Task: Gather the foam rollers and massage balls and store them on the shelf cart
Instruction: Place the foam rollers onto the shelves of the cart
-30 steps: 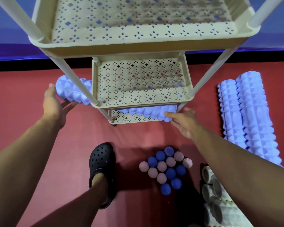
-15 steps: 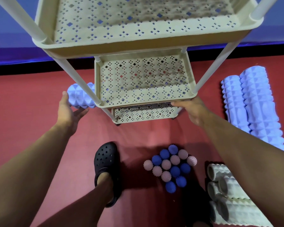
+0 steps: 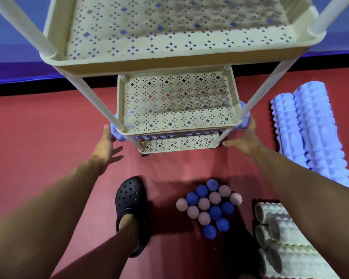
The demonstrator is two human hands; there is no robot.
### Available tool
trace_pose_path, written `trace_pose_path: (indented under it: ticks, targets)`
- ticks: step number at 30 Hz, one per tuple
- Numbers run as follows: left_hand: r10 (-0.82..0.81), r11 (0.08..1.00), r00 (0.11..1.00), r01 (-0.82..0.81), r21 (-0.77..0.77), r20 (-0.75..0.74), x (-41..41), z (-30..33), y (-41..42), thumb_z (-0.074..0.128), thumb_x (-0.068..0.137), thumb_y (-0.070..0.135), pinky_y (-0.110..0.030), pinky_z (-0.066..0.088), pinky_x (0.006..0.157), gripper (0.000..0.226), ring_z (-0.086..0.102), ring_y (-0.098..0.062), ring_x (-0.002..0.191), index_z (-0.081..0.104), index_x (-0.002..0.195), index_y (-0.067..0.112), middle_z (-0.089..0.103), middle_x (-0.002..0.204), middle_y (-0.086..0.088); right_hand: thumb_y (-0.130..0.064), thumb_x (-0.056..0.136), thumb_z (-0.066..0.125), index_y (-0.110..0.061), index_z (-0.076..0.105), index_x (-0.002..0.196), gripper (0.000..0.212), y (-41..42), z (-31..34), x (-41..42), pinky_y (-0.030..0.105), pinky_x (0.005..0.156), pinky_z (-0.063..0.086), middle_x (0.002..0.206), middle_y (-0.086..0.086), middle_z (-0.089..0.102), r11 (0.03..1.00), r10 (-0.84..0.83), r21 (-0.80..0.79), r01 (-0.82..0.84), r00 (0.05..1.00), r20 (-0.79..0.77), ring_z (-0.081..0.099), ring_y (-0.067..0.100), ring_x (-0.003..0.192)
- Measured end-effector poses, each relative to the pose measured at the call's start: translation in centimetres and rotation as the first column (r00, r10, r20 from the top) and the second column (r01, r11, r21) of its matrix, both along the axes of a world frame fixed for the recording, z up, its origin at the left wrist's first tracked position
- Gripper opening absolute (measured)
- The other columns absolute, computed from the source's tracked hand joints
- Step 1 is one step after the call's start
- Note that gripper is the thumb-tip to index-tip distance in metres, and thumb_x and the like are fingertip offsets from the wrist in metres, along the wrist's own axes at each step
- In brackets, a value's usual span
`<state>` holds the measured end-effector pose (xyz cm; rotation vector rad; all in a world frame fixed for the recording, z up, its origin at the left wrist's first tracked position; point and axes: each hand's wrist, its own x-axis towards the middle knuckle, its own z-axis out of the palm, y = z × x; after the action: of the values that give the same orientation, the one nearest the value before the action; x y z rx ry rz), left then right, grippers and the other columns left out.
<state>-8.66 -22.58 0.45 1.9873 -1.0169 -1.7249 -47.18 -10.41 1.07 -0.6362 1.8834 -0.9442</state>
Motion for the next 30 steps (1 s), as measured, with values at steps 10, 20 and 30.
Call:
trace_pose_path:
  ticks: [10, 20, 30]
  targets:
    - [-0.106, 0.98, 0.959, 0.146, -0.137, 0.263, 1.0, 0.1, 1.9, 0.045, 0.104, 0.039, -0.051, 0.051, 0.103, 0.054, 0.056, -0.032, 0.126, 0.036, 0.155, 0.021, 0.045, 0.153, -0.006, -0.044, 0.03, 0.089, -0.017, 0.026, 0.157, 0.145, 0.0, -6.9, -4.8, 0.045, 0.093, 0.058, 0.129, 0.007, 0.065, 0.98, 0.134, 0.16, -0.117, 0.986, -0.102, 0.067, 0.023, 0.114]
    - [-0.513, 0.747, 0.714, 0.645, -0.161, 0.477, -5.9, 10.8, 10.4, 0.053, 0.102, 0.041, -0.038, 0.041, 0.105, 0.047, 0.055, -0.03, 0.131, 0.056, 0.141, 0.014, 0.06, 0.142, -0.01, -0.045, 0.094, 0.068, -0.014, 0.031, 0.158, 0.08, 10.2, 9.6, -6.4, 0.035, 0.121, 0.028, 0.161, 0.017, 0.034, 0.853, 0.498, 0.39, -0.348, 0.766, -0.406, 0.035, 0.028, 0.148]
    - [-0.678, 0.551, 0.595, 0.8, -0.237, 0.432, -21.7, 12.5, 17.5, 0.056, 0.102, 0.043, -0.018, 0.032, 0.093, 0.055, 0.051, -0.007, 0.111, 0.05, 0.147, 0.013, 0.053, 0.149, -0.006, -0.037, 0.092, 0.071, -0.01, 0.049, 0.145, 0.063, 20.5, 7.9, -11.4, 0.026, 0.09, 0.038, 0.14, 0.012, 0.058, 0.943, 0.203, 0.318, -0.1, 0.928, -0.311, 0.058, 0.028, 0.125]
